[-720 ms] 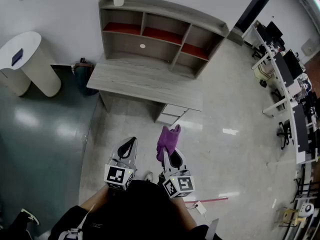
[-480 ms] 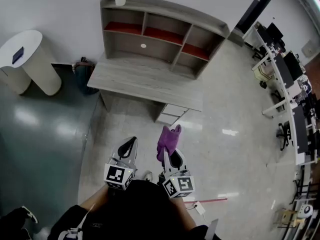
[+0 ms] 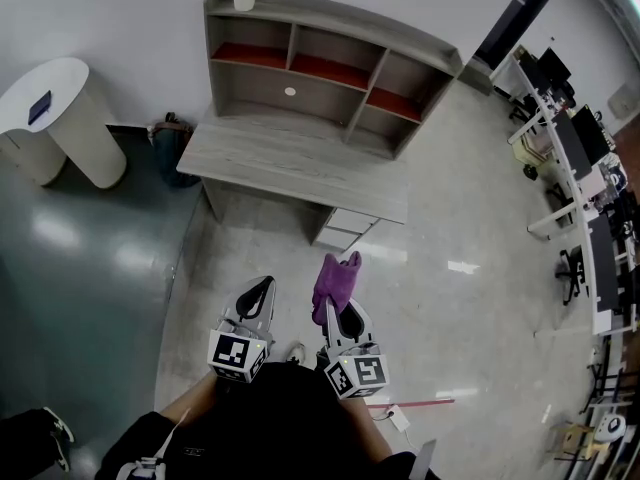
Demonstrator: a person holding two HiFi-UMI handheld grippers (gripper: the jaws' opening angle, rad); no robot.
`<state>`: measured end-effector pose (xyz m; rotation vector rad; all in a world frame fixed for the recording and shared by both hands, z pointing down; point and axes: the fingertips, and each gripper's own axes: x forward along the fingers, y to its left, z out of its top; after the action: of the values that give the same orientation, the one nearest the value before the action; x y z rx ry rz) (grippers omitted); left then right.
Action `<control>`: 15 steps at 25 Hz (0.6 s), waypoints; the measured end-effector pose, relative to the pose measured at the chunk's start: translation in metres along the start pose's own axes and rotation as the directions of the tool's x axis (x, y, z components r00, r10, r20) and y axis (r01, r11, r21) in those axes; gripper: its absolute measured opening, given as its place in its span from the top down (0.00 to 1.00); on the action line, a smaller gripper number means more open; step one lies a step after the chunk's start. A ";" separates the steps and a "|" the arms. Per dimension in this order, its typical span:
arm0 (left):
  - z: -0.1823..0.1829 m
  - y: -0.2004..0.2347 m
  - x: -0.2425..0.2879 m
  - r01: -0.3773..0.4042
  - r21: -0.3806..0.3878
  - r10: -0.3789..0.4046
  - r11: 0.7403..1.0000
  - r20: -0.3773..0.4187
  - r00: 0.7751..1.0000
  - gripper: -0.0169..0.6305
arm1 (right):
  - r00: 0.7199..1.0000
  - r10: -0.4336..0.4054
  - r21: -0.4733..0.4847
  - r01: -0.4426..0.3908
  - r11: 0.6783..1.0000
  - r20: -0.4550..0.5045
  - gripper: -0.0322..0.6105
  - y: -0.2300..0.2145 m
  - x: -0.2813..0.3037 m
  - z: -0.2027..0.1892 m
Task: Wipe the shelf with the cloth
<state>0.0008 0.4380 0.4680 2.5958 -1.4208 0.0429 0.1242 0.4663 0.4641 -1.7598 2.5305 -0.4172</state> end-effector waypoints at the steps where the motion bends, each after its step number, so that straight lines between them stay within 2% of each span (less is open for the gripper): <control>1: 0.000 -0.001 0.001 -0.002 -0.001 0.002 1.000 0.001 1.000 0.97 | 1.000 0.004 -0.002 -0.004 1.000 0.000 0.83 -0.002 0.000 0.000; 9: 0.003 -0.021 0.011 -0.020 0.012 0.020 1.000 0.008 1.000 0.97 | 0.999 0.035 -0.006 -0.035 0.999 -0.009 0.83 -0.022 -0.012 0.003; 15: 0.004 -0.033 0.025 -0.070 0.012 0.070 0.997 0.015 0.997 0.97 | 0.998 0.060 -0.002 -0.060 0.998 -0.008 0.83 -0.048 -0.014 0.006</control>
<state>0.0414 0.4338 0.4618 2.5610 -1.5207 0.0429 0.1743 0.4627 0.4679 -1.6811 2.5829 -0.4200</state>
